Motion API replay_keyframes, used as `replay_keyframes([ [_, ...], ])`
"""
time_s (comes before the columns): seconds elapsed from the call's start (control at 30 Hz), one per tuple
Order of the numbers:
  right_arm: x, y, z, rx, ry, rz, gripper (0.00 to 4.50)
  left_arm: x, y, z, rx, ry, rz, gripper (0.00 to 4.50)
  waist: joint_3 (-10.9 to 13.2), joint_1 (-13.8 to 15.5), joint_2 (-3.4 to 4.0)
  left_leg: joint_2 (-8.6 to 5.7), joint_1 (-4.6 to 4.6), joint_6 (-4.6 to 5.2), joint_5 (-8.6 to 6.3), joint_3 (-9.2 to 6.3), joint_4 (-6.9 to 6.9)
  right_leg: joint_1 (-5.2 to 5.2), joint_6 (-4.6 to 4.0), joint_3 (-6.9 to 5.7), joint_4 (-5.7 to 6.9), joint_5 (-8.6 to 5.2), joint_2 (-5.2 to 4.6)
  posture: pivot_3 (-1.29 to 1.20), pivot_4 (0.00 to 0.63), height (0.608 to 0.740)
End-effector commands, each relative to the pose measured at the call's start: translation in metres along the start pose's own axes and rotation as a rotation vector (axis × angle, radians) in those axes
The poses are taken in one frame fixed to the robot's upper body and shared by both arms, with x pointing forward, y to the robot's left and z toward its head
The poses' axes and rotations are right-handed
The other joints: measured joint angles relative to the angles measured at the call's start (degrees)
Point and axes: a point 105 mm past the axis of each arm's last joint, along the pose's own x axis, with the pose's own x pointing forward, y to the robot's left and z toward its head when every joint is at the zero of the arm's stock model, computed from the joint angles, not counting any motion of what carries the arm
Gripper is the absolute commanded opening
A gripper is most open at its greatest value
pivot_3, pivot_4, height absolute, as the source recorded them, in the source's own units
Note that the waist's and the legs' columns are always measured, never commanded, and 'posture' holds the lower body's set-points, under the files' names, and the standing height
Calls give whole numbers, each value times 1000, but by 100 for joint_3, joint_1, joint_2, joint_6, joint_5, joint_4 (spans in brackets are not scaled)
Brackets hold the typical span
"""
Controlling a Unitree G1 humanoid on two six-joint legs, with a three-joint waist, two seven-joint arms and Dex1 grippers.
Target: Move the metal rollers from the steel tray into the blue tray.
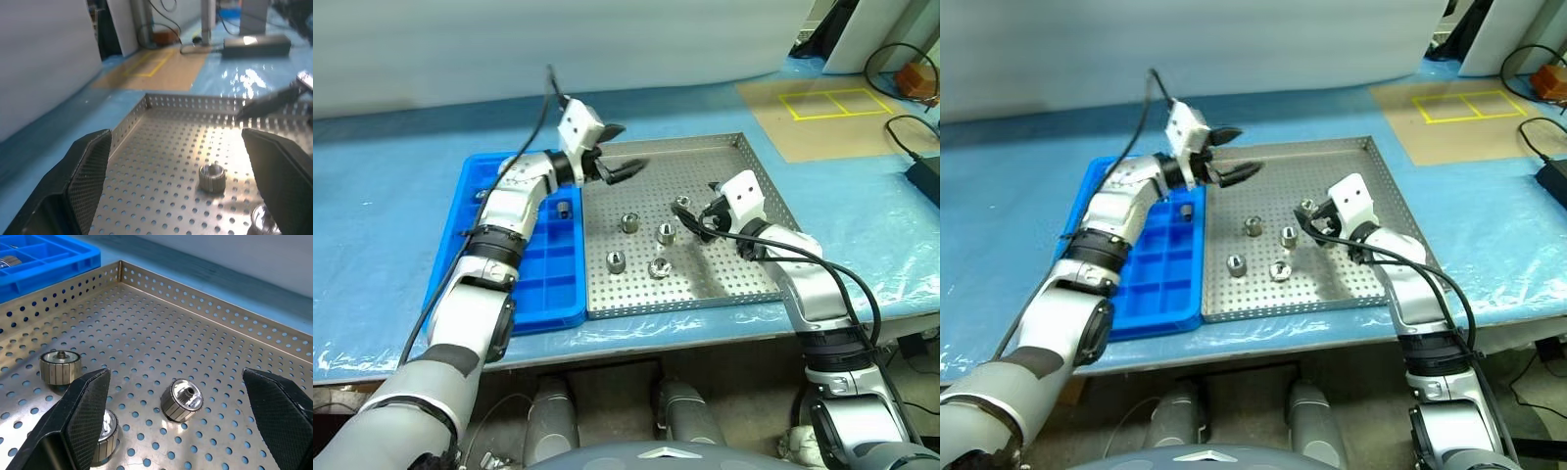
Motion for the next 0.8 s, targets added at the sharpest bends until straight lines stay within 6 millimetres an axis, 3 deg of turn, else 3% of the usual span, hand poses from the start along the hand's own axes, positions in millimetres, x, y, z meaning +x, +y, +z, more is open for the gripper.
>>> replay_keyframes([
  [0.03, -5, -1, 7, -21, -35, -37, 4500, 14, -14, -8, 134, 103, -141, 4465, 0, -5, -1, 0, 0, 0, 0, 0, 0, 0, 0, -1, -1, 0, 0, -305, 150, 740],
  [0.2, -10, 2, 4, -16, -28, -55, 4500, 15, -28, -10, 86, 218, -378, 4465, 3, -13, -4, 1, 1, -3, 2, 0, -2, -2, -1, 1, 0, 1, 0, -341, 150, 740],
  [0.37, -15, 6, -2, -10, -11, -79, 4500, 11, -17, -22, 111, 370, -358, 4465, 3, -17, -4, 0, 8, -2, 2, 0, -4, 3, -2, 3, 0, 1, -1, -381, 150, 740],
  [0.8, -19, 8, -8, -6, 3, -123, 4500, 10, -29, -55, 133, 524, -378, 4465, 4, -23, -6, -2, 7, 1, 0, 1, -4, 6, -2, 2, -3, 1, -2, -424, 150, 740],
])
